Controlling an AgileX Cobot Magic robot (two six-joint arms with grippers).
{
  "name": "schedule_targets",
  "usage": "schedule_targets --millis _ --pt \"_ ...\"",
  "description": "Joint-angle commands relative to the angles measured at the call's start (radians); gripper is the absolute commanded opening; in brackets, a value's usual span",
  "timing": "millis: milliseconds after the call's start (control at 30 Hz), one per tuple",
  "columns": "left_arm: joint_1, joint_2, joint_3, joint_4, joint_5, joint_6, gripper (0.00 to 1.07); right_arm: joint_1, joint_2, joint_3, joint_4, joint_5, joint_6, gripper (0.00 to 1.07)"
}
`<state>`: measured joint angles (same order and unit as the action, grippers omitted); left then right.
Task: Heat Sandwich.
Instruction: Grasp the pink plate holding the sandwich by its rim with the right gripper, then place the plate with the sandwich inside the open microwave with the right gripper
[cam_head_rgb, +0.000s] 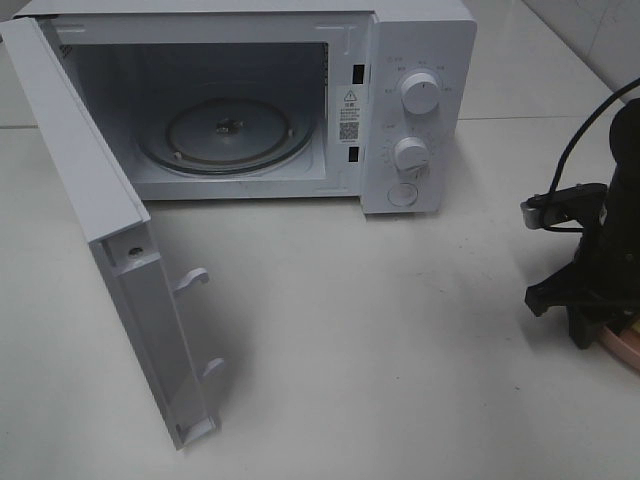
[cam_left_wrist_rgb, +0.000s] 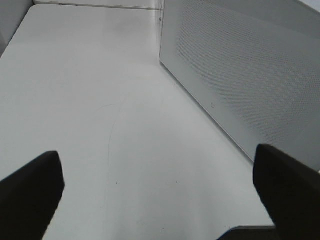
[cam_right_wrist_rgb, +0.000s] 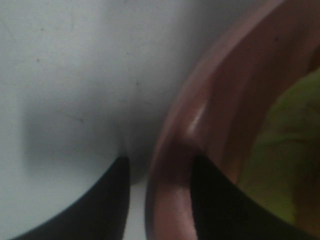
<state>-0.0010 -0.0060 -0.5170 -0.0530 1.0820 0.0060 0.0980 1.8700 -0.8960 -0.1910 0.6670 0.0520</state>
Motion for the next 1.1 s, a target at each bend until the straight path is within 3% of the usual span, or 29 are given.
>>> schedule_targets --millis 33,100,367,700,1100 --pt "-0.006 -0.017 0.002 0.001 -0.014 0.0 0.97 -0.004 0.004 -0.003 -0.035 0.013 0.07 0.09" --pt "-0.006 -0.017 0.002 0.001 -0.014 0.0 0.97 -0.002 0.003 -0.003 -0.064 0.023 0.107 0.0" --pt "-0.006 -0.017 0.002 0.001 -0.014 0.0 0.97 0.042 0.003 -0.003 -0.091 0.049 0.137 0.0" --pt "-0.006 -0.017 0.002 0.001 -0.014 0.0 0.97 0.17 -0.001 -0.003 -0.28 0.167 0.31 0.0" --pt "-0.006 -0.017 0.002 0.001 -0.014 0.0 0.97 0.248 -0.12 -0.003 -0.317 0.238 0.327 0.0"
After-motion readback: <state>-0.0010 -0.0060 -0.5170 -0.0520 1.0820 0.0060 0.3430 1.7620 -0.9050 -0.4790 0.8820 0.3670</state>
